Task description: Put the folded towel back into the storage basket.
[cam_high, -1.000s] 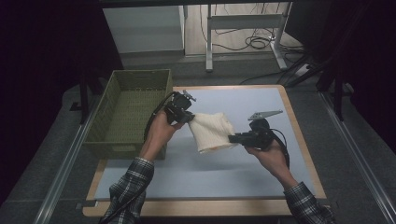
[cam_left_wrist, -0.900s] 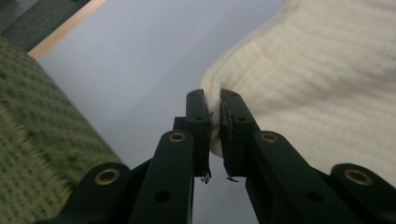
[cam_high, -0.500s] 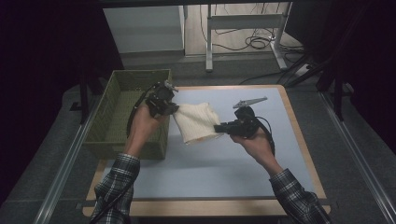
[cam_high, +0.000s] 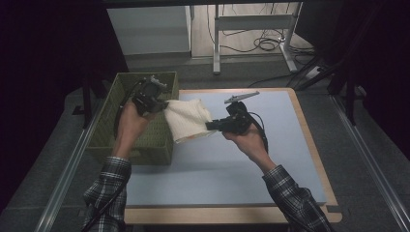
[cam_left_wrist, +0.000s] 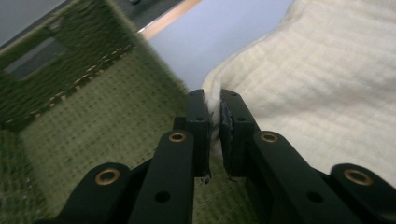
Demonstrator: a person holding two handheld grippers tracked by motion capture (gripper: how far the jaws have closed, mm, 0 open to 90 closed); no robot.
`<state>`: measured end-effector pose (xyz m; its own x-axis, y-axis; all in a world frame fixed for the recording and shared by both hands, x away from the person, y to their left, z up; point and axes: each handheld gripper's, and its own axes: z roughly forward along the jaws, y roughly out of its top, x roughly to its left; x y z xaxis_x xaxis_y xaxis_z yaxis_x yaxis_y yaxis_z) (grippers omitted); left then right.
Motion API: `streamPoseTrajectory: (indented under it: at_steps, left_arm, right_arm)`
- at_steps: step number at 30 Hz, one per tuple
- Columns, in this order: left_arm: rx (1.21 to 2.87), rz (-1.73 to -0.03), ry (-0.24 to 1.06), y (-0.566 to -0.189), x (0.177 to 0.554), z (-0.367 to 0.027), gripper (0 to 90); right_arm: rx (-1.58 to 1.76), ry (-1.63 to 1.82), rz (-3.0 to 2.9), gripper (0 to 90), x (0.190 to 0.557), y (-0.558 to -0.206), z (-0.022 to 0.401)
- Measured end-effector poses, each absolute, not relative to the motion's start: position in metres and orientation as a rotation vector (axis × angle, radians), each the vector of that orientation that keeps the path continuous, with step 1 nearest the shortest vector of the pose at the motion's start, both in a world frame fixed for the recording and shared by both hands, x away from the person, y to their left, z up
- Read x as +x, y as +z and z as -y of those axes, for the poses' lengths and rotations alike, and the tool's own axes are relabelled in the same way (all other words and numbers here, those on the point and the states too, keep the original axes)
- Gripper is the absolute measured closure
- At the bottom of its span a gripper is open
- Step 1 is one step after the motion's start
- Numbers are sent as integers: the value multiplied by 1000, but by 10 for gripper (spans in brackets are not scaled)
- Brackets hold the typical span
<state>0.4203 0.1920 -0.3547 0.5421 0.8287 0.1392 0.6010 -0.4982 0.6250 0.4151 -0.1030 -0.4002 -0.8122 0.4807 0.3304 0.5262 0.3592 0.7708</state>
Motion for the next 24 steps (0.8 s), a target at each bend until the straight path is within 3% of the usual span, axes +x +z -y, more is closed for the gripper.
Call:
streamPoseTrajectory:
  at_steps: [24]
  left_arm:
    - [2236, -1392, 795, -363, 414, -282, 832]
  right_arm:
    - [-887, -1415, 2553, 823, 416, -415, -32]
